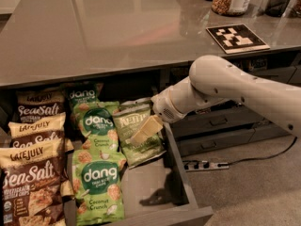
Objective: Pick green jalapeno chip bag from top drawer and place on counter
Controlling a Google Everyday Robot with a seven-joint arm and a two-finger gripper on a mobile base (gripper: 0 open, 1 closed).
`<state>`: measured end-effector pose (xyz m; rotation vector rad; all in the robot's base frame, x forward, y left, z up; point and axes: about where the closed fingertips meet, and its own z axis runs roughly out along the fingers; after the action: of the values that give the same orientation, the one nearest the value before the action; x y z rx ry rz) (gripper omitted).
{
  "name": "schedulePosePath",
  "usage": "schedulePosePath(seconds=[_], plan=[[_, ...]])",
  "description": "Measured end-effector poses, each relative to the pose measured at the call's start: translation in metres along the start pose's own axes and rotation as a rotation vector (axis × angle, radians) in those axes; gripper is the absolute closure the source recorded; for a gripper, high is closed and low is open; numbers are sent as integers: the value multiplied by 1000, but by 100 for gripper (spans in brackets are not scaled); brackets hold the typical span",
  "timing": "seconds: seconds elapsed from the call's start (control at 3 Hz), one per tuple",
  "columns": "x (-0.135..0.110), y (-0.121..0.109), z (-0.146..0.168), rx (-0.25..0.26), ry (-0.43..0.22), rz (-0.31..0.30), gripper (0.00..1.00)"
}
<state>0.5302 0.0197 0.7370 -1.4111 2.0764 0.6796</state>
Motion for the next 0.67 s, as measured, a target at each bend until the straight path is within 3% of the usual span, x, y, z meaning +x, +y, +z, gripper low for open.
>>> schedulePosePath(seconds=[0.33, 0.67], plan=[[5, -3, 15, 7, -11, 21, 0], [9, -6, 36, 56, -1, 12, 0]])
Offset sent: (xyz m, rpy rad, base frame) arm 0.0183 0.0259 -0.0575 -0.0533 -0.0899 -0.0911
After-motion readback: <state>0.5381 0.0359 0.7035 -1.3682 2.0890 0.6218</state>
